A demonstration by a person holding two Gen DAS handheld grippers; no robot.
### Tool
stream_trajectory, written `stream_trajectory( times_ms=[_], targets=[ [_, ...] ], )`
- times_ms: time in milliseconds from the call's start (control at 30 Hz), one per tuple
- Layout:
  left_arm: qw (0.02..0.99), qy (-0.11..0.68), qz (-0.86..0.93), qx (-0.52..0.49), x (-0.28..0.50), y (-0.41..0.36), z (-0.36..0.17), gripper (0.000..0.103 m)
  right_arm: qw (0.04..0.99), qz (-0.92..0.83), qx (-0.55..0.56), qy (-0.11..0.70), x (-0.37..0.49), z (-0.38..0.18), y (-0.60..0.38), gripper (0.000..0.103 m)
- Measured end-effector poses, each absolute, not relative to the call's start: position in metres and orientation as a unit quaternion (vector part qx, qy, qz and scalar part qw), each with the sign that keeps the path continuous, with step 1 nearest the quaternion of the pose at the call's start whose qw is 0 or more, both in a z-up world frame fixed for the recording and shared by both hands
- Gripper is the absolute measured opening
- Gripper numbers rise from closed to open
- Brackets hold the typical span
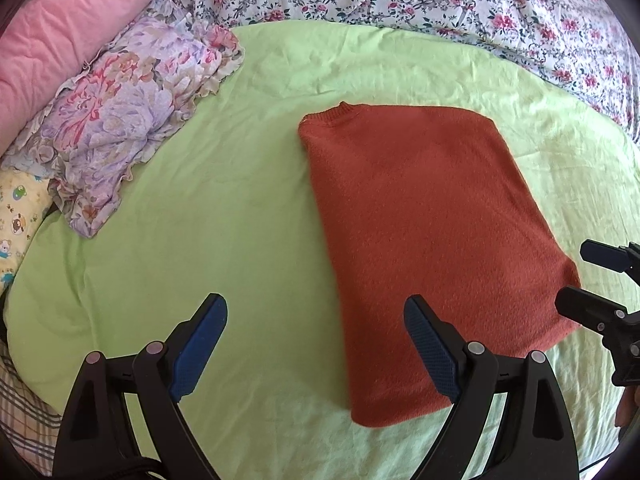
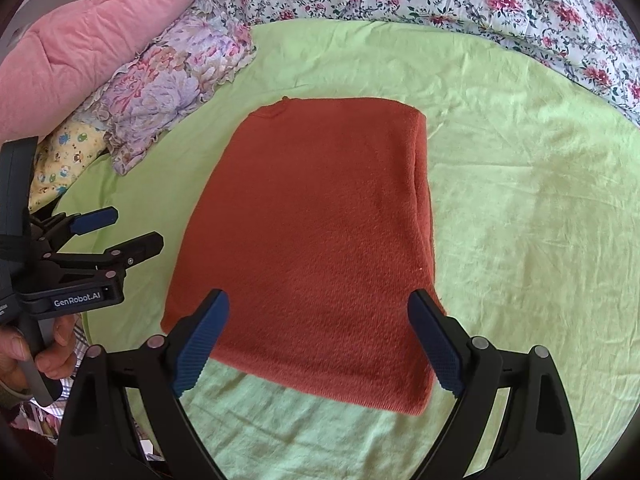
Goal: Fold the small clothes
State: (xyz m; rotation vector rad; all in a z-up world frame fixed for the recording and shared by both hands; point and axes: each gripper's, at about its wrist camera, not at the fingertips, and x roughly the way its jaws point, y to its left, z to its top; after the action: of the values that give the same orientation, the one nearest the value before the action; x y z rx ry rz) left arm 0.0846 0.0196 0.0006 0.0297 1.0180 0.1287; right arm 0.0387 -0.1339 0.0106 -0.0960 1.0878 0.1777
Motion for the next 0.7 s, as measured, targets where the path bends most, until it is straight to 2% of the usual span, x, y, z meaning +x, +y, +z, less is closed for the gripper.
stream_trajectory(
  times_ms=[700],
  targets=[
    [0.871, 0.487, 0.061, 0.009, 0.100, 0.016, -0.002, 0.091, 0.849, 0.085, -0.041, 0.520, 0.059, 0.008, -0.138, 0.091]
  ],
)
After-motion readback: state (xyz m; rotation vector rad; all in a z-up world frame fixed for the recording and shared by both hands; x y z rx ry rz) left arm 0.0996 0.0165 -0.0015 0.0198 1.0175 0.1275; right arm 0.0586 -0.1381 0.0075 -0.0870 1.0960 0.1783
